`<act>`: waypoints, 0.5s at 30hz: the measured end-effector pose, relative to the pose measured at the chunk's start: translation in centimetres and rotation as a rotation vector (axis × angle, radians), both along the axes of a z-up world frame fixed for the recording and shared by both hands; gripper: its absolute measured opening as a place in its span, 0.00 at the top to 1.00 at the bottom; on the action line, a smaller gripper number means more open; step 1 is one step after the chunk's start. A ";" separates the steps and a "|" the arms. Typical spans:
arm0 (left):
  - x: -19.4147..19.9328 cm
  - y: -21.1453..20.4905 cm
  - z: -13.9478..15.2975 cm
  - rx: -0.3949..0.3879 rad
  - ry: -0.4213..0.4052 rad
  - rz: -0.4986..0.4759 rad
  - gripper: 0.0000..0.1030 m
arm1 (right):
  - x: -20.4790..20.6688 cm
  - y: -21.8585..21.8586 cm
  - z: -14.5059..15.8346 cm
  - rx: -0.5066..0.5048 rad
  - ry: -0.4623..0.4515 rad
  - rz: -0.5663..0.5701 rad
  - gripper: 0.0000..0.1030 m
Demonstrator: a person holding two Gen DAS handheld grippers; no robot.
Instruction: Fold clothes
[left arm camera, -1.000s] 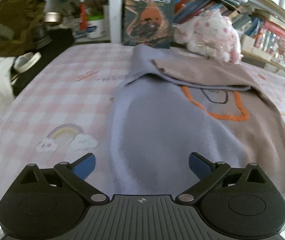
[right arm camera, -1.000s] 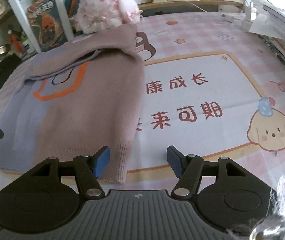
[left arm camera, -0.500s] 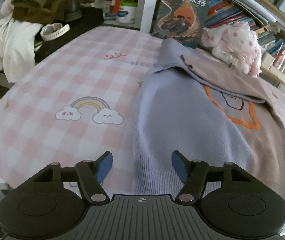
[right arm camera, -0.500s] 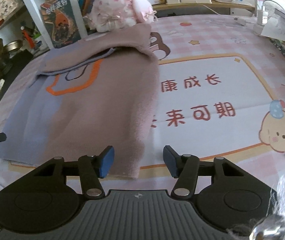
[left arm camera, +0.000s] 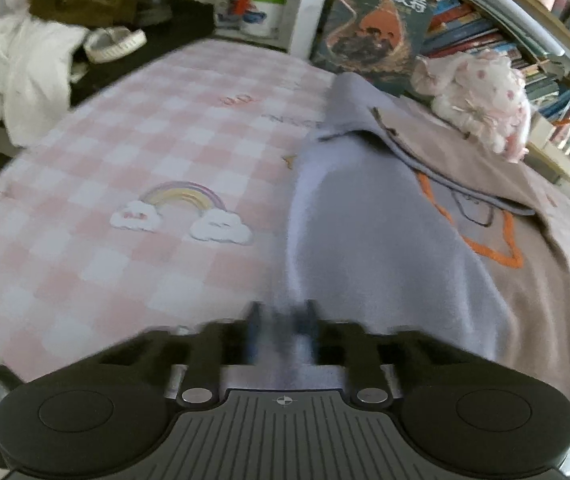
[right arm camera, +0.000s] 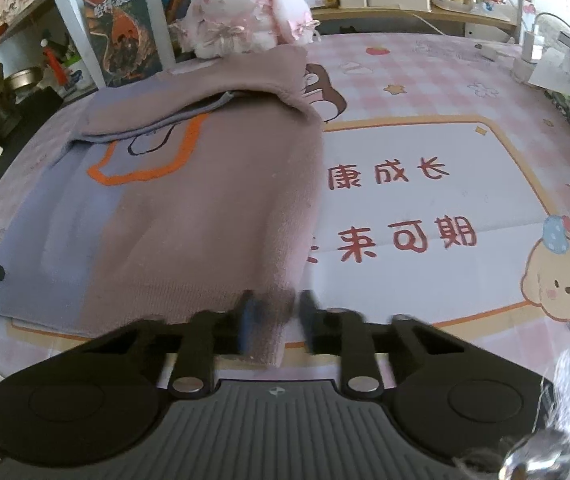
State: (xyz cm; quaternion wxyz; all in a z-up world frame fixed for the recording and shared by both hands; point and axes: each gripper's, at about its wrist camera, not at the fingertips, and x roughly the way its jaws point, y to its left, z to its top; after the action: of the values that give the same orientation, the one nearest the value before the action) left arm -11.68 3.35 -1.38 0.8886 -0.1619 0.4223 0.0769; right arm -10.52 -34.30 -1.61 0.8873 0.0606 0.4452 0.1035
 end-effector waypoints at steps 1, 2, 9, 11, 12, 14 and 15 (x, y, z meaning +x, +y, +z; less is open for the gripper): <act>0.0 -0.3 0.4 0.002 -0.015 -0.011 0.96 | 0.2 0.2 0.1 -0.009 0.002 0.004 0.91; 0.0 -0.5 0.7 0.005 -0.031 -0.022 0.96 | 0.3 0.4 0.2 -0.014 0.005 0.008 0.92; 0.4 -1.1 1.9 0.003 -0.057 -0.092 0.94 | 0.5 0.0 2.5 0.161 -0.038 0.023 0.93; 0.5 -0.8 1.4 0.008 -0.035 -0.092 0.92 | 0.9 -0.1 1.8 0.147 0.005 0.003 0.92; 0.5 -0.7 1.3 0.019 -0.027 -0.095 0.91 | 1.1 -0.1 1.5 0.141 0.024 -0.006 0.91; 0.3 -0.5 1.0 0.031 -0.020 -0.105 0.85 | 1.2 -0.2 1.1 0.143 0.039 -0.019 0.85; 0.3 -0.3 0.8 0.022 -0.014 -0.110 0.84 | 1.2 -0.3 0.9 0.151 0.050 -0.026 0.84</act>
State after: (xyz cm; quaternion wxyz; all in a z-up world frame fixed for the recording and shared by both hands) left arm -11.41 3.09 -0.57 0.8962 -0.1293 0.4233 0.0312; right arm -9.30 -34.61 -0.72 0.8700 0.1359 0.4575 0.1236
